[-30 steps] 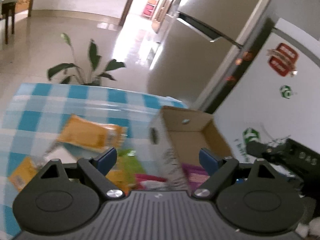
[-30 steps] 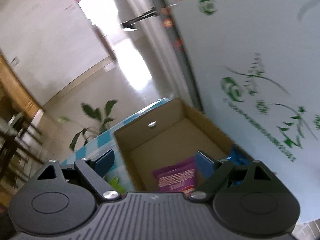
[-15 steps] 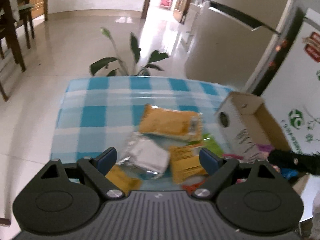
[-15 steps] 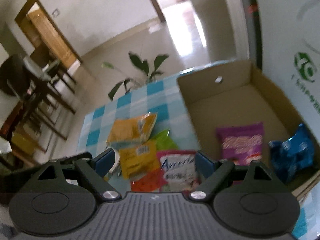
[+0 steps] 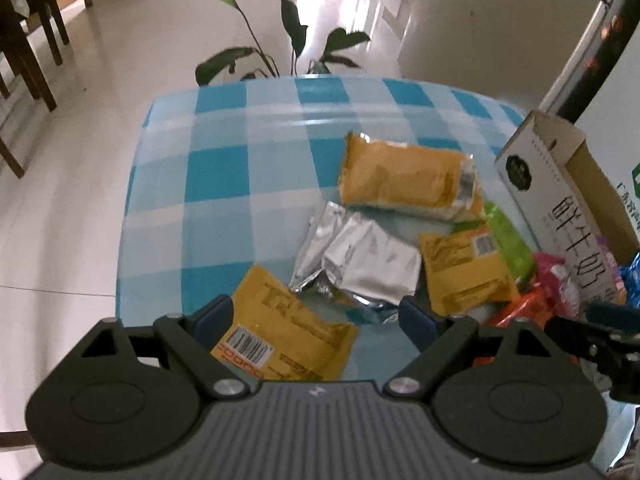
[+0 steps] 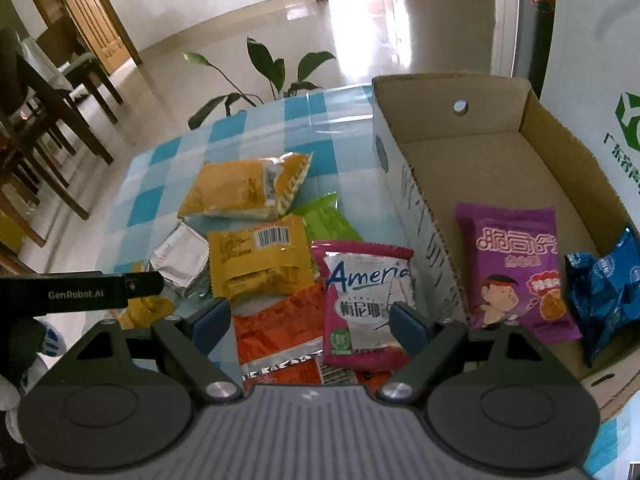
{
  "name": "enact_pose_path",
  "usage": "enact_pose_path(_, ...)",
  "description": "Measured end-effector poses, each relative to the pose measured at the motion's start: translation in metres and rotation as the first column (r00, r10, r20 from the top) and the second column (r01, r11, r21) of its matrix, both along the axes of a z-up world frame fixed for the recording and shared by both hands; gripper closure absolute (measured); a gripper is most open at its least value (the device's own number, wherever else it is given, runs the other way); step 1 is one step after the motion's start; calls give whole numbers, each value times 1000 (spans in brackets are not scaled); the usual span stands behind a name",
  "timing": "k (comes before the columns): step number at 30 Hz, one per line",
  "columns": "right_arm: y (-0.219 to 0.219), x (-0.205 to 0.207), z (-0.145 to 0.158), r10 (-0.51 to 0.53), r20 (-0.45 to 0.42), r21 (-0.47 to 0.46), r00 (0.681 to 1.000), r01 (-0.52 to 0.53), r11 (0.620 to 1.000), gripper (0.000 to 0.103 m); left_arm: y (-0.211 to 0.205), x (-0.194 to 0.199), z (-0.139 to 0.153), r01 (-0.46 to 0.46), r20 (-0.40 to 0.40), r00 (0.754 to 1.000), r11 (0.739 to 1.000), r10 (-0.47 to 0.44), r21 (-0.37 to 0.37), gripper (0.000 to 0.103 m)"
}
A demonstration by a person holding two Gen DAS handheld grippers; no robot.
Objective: Organize snacks
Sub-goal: 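Grasp the white 'America' bag with the right gripper while the left grasps the yellow packet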
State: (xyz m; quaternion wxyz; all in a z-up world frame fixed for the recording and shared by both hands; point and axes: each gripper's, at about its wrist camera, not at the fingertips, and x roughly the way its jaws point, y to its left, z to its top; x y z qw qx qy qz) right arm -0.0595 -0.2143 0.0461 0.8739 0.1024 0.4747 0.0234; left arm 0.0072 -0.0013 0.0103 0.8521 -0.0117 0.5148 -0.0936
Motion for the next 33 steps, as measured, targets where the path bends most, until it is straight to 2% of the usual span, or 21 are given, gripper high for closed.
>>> enact_pose_path(5,15,9,-12,-9,6,-106,1000,10,994,13,2,6,-11,56,29,998,998,-56,9,14)
enact_pose_path(12,30,18,-28,-4,-17,-170,1000,1,985,10,8,9,-25,95,10,995,995,-95,-16,11)
enact_pose_path(15,34,15,-26,46,-20,-133,999,-48,990,9,9,7,-27,118,-6,993,993,-118,-5,13)
enact_pose_path(18,39,10,-24,114,-21,-78,993,-116,990,8,12,3,-26,164,14,986,986,-164,17,14)
enact_pose_path(23,42,0,-17,248,-27,60,968,-246,967,12,22,3,-27,178,15,984,984,-178,13,14)
enact_pose_path(25,39,-1,-11,240,-1,20,971,-240,971,12,25,4,-28,182,7,983,983,-182,5,14)
enact_pose_path(27,32,0,-8,188,15,-33,982,-188,982,12,26,4,-29,186,4,983,983,-186,4,14)
enact_pose_path(31,18,7,-18,71,-45,-16,996,-72,997,12,24,5,-29,212,-6,977,977,-212,-7,14)
enact_pose_path(33,16,7,-24,47,-68,-2,997,-47,999,12,23,4,-30,213,-14,977,977,-213,-3,14)
